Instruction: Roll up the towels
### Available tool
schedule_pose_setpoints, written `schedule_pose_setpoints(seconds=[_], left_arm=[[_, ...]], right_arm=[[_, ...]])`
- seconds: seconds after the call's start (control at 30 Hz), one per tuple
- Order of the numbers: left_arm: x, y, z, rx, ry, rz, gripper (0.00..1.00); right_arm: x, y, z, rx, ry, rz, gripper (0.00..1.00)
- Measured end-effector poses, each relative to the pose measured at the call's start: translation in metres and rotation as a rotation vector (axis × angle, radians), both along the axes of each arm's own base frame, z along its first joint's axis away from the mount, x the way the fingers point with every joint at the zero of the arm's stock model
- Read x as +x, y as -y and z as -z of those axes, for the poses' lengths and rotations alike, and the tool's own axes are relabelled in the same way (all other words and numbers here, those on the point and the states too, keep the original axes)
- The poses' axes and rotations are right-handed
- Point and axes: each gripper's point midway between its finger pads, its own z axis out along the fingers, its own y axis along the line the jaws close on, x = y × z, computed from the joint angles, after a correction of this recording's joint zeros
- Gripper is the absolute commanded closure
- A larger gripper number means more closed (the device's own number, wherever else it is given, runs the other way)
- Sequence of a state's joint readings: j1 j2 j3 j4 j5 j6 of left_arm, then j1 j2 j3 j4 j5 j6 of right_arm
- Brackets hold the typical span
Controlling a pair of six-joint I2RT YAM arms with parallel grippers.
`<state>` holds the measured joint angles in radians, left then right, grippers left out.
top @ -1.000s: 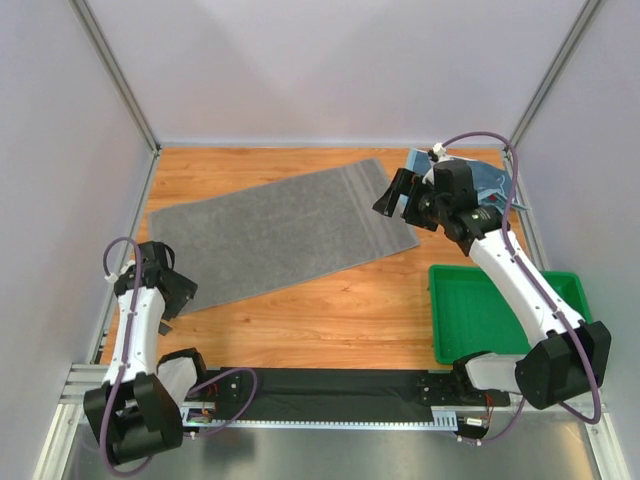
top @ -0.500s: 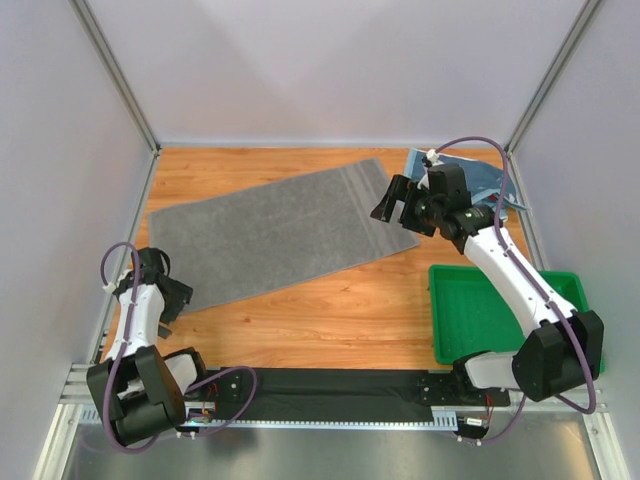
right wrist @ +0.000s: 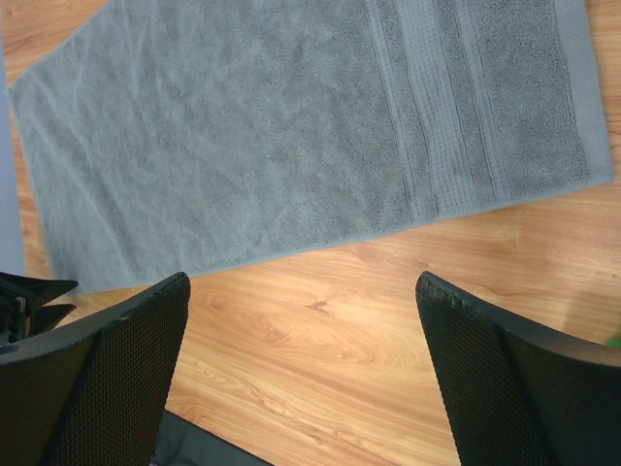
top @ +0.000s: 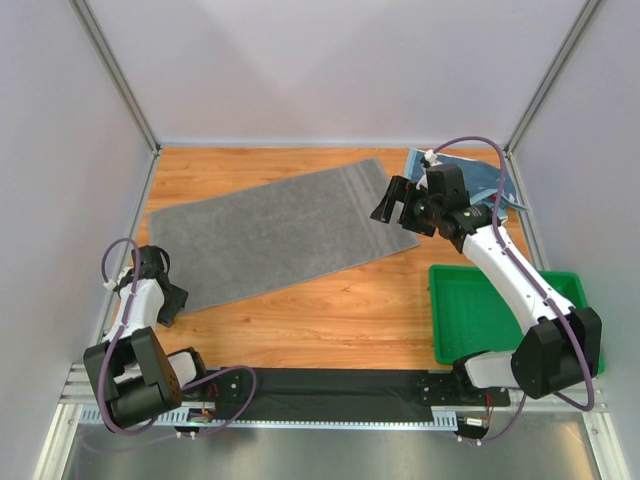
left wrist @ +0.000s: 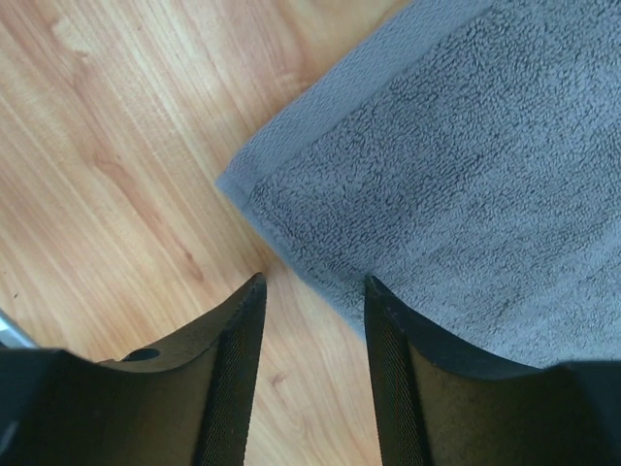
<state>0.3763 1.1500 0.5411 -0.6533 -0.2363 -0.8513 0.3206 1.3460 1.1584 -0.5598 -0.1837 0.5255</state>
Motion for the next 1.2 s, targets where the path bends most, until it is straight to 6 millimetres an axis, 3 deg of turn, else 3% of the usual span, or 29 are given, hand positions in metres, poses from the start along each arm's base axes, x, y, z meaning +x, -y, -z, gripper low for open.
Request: schedule_pose_setpoints(seconds=[0.1,0.23,0.4,0.73,0.8,0.83,0.93,1.0,1.2], left_arm=[[0.002,-0.001,0.001,0.005,0.0,0.008,0.64],[0.005,-0.003,0.0,0.013,0.01,0.021,1.0],[0.006,-0.005,-0.007,0.032,0.029,0.033,1.0],[0.008,-0.011,-0.044,0.109,0.153,0.026,1.0],[0.008,-0.012,-0.047,0.116,0.162,0.021,0.85],[0.007,-0.013,-0.047,0.117,0.16,0.022,0.59],[0.005,-0.013,-0.043,0.103,0.141,0.017,0.33],[0.003,-0.012,-0.039,0.091,0.125,0.01,0.29],[-0.001,-0.017,-0.034,0.06,0.119,-0.037,0.28]], right_arm=[[0.001,0.0,0.005,-0.005,-0.013,0.001,0.0],[0.003,0.0,0.014,-0.015,-0.035,0.001,0.0],[0.005,0.001,0.021,-0.021,-0.056,0.003,0.0],[0.0,-0.003,0.042,-0.008,-0.118,-0.02,0.0],[-0.001,-0.003,0.045,-0.009,-0.131,-0.022,0.0],[-0.001,-0.004,0.046,-0.009,-0.133,-0.024,0.0],[-0.003,-0.004,0.046,-0.008,-0.138,-0.027,0.0],[-0.004,-0.005,0.047,-0.009,-0.142,-0.028,0.0],[-0.011,-0.01,0.049,-0.02,-0.16,-0.047,0.0]])
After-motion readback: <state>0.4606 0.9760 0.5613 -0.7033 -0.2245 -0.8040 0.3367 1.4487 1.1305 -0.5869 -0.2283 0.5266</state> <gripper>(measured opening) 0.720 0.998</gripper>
